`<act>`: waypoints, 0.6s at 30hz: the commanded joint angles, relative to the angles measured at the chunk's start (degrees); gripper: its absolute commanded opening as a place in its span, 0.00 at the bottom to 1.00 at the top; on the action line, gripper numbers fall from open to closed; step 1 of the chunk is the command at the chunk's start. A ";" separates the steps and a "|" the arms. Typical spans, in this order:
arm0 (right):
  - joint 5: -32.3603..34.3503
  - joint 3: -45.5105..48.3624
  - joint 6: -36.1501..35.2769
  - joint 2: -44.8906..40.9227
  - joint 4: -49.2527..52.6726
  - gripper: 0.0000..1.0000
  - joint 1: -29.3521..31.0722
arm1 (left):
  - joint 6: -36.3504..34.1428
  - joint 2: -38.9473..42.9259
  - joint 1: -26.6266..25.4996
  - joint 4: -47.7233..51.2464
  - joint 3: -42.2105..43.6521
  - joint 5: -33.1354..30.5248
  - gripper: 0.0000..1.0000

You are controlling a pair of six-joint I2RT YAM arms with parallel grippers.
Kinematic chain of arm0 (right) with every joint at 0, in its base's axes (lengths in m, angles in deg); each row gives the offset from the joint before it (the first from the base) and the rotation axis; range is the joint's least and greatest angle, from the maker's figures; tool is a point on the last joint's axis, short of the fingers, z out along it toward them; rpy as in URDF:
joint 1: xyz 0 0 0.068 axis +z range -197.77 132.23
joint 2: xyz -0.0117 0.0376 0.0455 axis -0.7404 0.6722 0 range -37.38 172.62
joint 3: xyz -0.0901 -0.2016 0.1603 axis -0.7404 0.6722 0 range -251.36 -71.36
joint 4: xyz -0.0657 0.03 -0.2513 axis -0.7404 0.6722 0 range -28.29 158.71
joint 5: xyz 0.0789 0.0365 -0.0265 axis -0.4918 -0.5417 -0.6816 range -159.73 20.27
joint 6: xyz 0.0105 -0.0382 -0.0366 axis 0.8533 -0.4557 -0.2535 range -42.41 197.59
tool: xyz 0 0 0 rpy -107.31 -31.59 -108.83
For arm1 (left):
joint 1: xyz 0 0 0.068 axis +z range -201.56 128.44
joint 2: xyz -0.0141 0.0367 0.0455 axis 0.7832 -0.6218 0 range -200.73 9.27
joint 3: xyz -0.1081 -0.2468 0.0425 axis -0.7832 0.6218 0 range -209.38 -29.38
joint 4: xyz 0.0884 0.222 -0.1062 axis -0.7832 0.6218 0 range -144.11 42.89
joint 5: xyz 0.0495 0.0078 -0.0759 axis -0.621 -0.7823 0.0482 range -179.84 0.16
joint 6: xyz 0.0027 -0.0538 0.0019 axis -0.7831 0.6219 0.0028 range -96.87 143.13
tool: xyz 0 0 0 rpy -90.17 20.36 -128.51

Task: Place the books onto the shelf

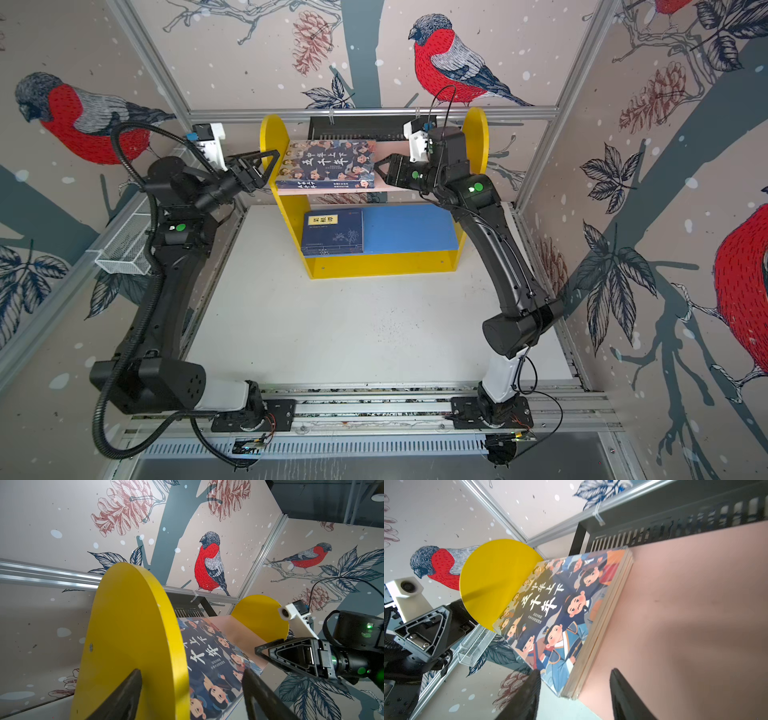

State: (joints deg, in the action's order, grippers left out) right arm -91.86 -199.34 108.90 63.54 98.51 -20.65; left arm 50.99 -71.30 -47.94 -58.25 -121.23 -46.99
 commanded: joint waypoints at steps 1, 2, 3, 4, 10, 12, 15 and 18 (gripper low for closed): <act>1.75 4.49 -1.10 -4.52 -8.19 0.55 -0.04 | -7.77 1.98 0.07 6.25 -1.64 -2.51 0.82; 1.30 7.23 -1.37 -6.37 -9.68 0.54 -0.04 | -9.71 2.83 0.16 8.58 -1.58 -3.75 0.84; 0.90 9.87 -1.96 -8.44 -11.01 0.54 0.23 | -11.68 3.66 0.16 10.60 -1.24 -4.82 0.86; 0.77 12.12 -2.60 -10.32 -12.03 0.55 0.50 | -13.14 4.37 0.25 12.21 -0.77 -5.56 0.87; 2.44 29.65 -6.89 -23.34 -18.78 0.57 4.33 | -16.13 9.67 0.74 20.13 5.72 -10.05 0.92; 3.67 35.90 -7.60 -27.54 -20.78 0.60 5.81 | -16.23 11.93 0.78 21.91 9.55 -9.68 0.93; 6.51 45.14 -8.93 -33.43 -22.95 0.65 8.68 | -17.86 16.28 0.78 24.30 16.55 -7.74 0.94; 10.15 53.91 -9.75 -37.48 -25.01 0.72 10.69 | -20.28 21.46 0.79 24.23 24.46 -6.45 0.95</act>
State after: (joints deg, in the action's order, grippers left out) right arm -86.31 -149.62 101.40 28.07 78.23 -10.95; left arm 34.31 -52.70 -47.22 -35.63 -100.89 -55.23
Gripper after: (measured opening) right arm 0.695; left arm 0.946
